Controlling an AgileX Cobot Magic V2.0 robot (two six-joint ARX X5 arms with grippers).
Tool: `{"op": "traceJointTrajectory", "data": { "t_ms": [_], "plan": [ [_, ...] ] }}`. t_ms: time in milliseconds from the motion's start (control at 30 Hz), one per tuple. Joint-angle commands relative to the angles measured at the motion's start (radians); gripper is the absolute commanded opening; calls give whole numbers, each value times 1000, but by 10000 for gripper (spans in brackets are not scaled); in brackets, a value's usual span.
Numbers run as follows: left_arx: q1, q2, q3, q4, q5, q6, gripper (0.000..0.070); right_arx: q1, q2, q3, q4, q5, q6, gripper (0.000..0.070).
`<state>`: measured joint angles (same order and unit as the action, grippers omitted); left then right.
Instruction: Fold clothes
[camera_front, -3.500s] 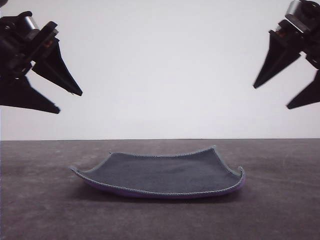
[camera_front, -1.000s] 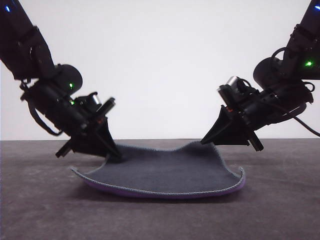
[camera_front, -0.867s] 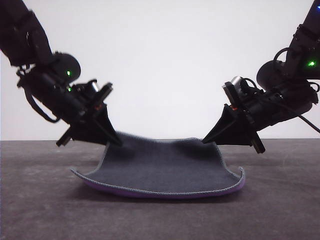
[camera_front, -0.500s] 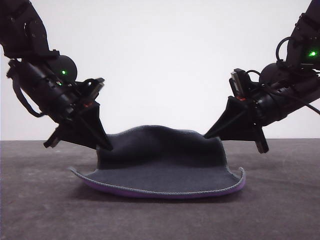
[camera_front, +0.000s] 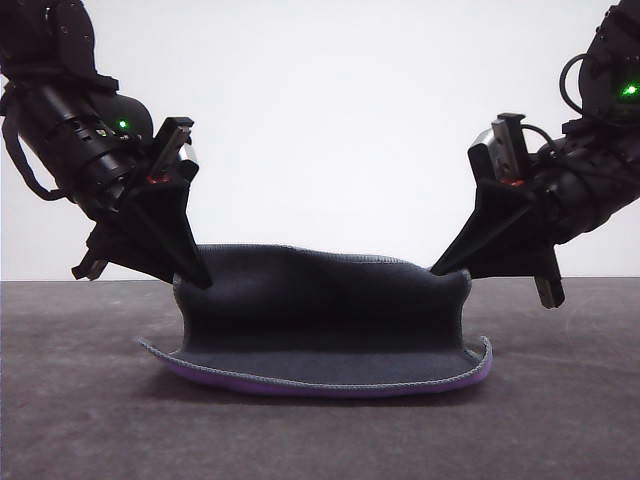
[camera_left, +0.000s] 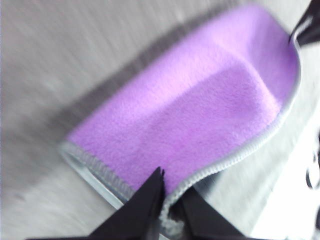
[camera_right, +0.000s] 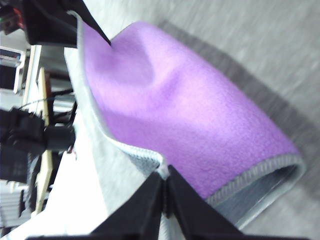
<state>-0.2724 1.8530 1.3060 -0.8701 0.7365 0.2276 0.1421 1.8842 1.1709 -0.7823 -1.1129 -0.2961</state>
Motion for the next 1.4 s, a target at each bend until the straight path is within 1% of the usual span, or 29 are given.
{"op": "traceJointTrajectory", "data": {
  "t_ms": [0,133,300,400,467,500,533,600,667,700,733,833,900,1100,1267,1367],
  "plan": [
    [-14,11,16,-17,9,42,28,2,5,18,-29,-21,-64,6],
    [-36,11,16,-48,8,56,28,2,5,18,-105,-39,-128,6],
    [-44,11,16,-66,8,57,28,2,5,18,-159,-39,-171,6],
    [-44,11,16,-88,8,58,30,2,5,18,-173,-39,-183,6],
    [-43,11,16,-101,8,57,40,4,5,18,-177,-38,-184,7],
    [-43,11,16,-107,8,57,53,5,5,18,-179,-38,-185,8],
    [-43,11,16,-110,8,57,83,5,5,18,-182,-38,-187,12],
    [-43,11,16,-119,8,57,191,5,5,18,-194,-38,-193,78],
    [-43,11,16,-129,9,57,294,5,5,18,-206,-38,-205,195],
    [-43,11,16,-133,9,57,335,5,5,18,-214,-38,-213,253],
    [-43,11,16,-136,9,57,357,5,5,18,-219,-39,-219,294],
    [-43,11,16,-141,25,57,365,5,5,18,-221,-39,-221,368],
    [-42,11,16,-142,28,56,365,4,5,18,-221,-39,-222,382],
    [-30,0,16,-154,22,56,364,-17,-8,18,-226,-33,-224,392],
    [-10,-50,18,-150,14,51,364,-54,-79,19,-243,6,-210,392],
    [4,-102,26,-142,-15,40,364,-77,-166,20,-235,57,-167,391]
  ]
}}
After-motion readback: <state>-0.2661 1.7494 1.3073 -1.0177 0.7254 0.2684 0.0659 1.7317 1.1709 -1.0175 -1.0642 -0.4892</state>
